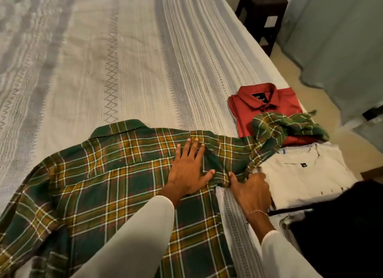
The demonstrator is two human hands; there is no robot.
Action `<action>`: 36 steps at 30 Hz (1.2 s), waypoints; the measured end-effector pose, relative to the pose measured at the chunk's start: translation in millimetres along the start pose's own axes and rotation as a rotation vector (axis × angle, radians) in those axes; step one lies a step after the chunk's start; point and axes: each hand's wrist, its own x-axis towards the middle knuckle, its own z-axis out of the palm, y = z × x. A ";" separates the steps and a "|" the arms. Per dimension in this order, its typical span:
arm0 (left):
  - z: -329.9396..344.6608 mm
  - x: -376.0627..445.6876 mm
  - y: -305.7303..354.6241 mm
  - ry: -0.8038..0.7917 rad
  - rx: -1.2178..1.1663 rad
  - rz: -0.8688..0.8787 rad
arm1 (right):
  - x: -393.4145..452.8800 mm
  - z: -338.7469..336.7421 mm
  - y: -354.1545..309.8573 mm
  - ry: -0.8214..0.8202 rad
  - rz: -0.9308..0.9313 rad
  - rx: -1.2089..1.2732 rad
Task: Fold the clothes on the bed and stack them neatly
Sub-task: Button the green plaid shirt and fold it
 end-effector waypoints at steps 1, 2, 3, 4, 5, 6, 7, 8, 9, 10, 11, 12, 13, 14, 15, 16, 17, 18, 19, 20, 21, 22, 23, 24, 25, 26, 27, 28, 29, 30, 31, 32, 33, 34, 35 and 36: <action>3.9 1.6 -0.2 -0.001 0.022 -0.018 | 3.6 1.0 1.4 -0.025 0.069 0.050; 7.3 1.7 0.8 0.002 0.042 -0.024 | 8.6 0.8 1.6 -0.046 0.121 0.115; 9.1 2.0 1.3 0.009 0.055 -0.022 | 14.3 0.6 -1.2 -0.065 0.158 0.218; 10.4 2.2 1.6 0.009 0.063 -0.017 | 20.5 1.7 -4.7 -0.089 0.193 0.379; 10.7 2.6 1.7 -0.001 0.053 -0.014 | 23.7 0.8 -10.3 -0.135 0.237 0.592; 10.4 4.4 0.7 -0.015 0.041 -0.011 | 25.8 -0.8 -16.5 -0.192 0.259 0.828; 9.4 4.3 -0.1 -0.032 0.024 -0.011 | 23.9 -5.6 -20.7 -0.245 0.256 1.063; 9.2 6.2 -1.9 -0.048 0.005 -0.006 | 23.1 -11.5 -25.5 -0.282 0.229 1.274; 8.3 9.9 -3.0 -0.069 -0.018 -0.001 | 24.0 -18.6 -28.5 -0.306 0.201 1.432; 5.3 4.9 -6.4 -0.089 -0.034 -0.005 | 18.7 -25.9 -31.7 -0.322 0.184 1.535; 3.6 9.5 -7.1 -0.105 -0.059 -0.003 | 22.4 -30.6 -32.2 -0.316 0.174 1.556; 2.3 9.3 -8.8 -0.116 -0.087 -0.004 | 23.6 -29.0 -28.9 -0.318 0.183 1.528; 0.1 12.2 -10.3 -0.116 -0.119 0.004 | 24.8 -26.3 -25.6 -0.318 0.197 1.445; -2.7 9.5 -10.3 -0.105 -0.157 0.014 | 21.1 -24.2 -19.4 -0.304 0.187 1.297; -4.9 6.9 -11.4 -0.077 -0.190 0.021 | 15.9 -19.7 -13.7 -0.279 0.156 1.080; -7.0 3.1 -11.9 -0.036 -0.211 0.022 | 10.7 -13.2 -5.6 -0.258 0.113 0.853; -8.8 -2.6 -11.7 0.007 -0.213 0.008 | -1.2 -13.1 0.8 -0.250 0.076 0.664; -9.8 -8.5 -12.3 0.049 -0.213 -0.026 | -13.6 -11.7 7.5 -0.273 0.039 0.519; -10.8 -12.5 -13.0 0.081 -0.212 -0.063 | -27.1 -12.0 13.2 -0.313 0.003 0.394; -11.8 -14.9 -13.6 0.098 -0.214 -0.099 | -38.8 -10.3 20.2 -0.366 -0.028 0.264; -12.2 -16.1 -14.4 0.102 -0.215 -0.124 | -50.1 -9.3 26.9 -0.413 -0.057 0.144; -14.1 -14.6 -16.5 0.105 -0.212 -0.136 | -56.2 -6.1 32.1 -0.430 -0.106 0.062; -14.7 -12.2 -19.5 0.097 -0.204 -0.139 | -60.5 -2.2 37.7 -0.426 -0.145 0.020; -18.0 -7.2 -23.8 0.094 -0.189 -0.132 | -61.7 1.3 41.1 -0.412 -0.173 0.012; -20.0 -1.2 -28.8 0.089 -0.176 -0.121 | -62.4 3.8 43.8 -0.400 -0.186 0.018; -23.9 6.1 -34.2 0.081 -0.170 -0.111 | -63.0 5.1 45.2 -0.388 -0.194 0.032; -28.4 16.3 -39.9 0.065 -0.174 -0.106 | -63.0 5.6 46.0 -0.377 -0.197 0.055; -33.5 25.4 -45.2 0.038 -0.193 -0.108 | -64.8 5.9 47.2 -0.363 -0.199 0.078; -39.4 37.9 -49.9 0.017 -0.215 -0.107 | -65.2 5.8 47.1 -0.338 -0.204 0.102; -44.9 46.6 -53.4 0.009 -0.229 -0.105 | -68.4 5.1 46.9 -0.309 -0.216 0.119; -49.1 55.5 -56.2 0.011 -0.230 -0.105 | -70.9 4.8 45.6 -0.281 -0.242 0.143; -51.8 63.4 -58.2 0.009 -0.220 -0.106 | -74.7 4.7 42.2 -0.265 -0.263 0.179; -55.6 69.9 -58.1 0.003 -0.216 -0.114 | -79.3 2.5 37.9 -0.264 -0.280 0.214; -58.9 75.5 -58.6 -0.001 -0.221 -0.123 | -86.2 0.8 31.3 -0.274 -0.288 0.244; -63.7 80.5 -58.3 0.001 -0.248 -0.133 | -93.4 -2.7 25.1 -0.284 -0.301 0.265; -69.1 83.6 -60.7 0.005 -0.290 -0.143 | -102.2 -4.8 17.9 -0.297 -0.315 0.267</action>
